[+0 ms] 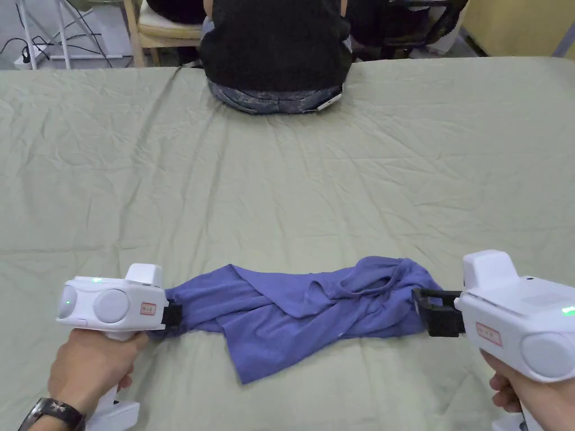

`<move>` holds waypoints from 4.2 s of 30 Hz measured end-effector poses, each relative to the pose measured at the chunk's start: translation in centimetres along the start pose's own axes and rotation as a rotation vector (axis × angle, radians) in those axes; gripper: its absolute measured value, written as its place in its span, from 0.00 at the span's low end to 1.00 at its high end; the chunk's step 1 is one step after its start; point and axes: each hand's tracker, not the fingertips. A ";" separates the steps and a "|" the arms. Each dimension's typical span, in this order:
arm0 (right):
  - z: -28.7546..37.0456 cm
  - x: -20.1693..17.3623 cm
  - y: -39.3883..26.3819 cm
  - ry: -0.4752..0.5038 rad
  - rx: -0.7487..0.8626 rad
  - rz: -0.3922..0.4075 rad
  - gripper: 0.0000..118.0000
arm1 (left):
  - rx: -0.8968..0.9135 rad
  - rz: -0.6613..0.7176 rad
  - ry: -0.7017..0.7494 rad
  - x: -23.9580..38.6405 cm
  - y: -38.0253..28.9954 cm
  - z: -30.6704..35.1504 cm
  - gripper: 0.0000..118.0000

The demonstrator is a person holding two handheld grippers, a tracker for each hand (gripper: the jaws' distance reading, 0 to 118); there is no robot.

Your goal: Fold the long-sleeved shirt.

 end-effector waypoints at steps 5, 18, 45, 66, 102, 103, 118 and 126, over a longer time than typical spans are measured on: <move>-6.1 3.9 2.7 0.098 -0.061 0.051 0.71 | -0.001 0.020 -0.020 -0.2 0.1 -0.1 0.10; -14.3 3.4 -0.3 0.237 -0.227 -0.099 0.44 | 0.009 -0.010 -0.009 -0.3 0.5 -0.5 0.10; 25.7 2.9 20.4 0.038 0.645 0.018 0.26 | 0.743 -0.165 0.079 1.5 10.8 39.8 0.10; 32.4 6.1 29.6 -0.037 0.757 -0.057 0.26 | 0.885 -0.130 0.091 1.8 20.1 48.0 0.10; -16.3 0.4 26.2 0.044 0.197 -0.016 0.26 | 0.389 -0.073 0.094 -3.5 23.7 1.9 0.10; -17.1 0.2 25.4 0.043 0.183 0.004 0.26 | 0.372 -0.053 0.086 -3.5 22.9 1.3 0.10; -7.8 -1.2 8.7 0.128 0.107 0.009 0.26 | 0.288 -0.069 0.027 -3.1 6.3 5.9 0.10; -1.5 -2.9 -1.4 0.175 0.051 0.017 0.26 | 0.167 -0.071 -0.016 -1.8 -6.6 8.0 0.10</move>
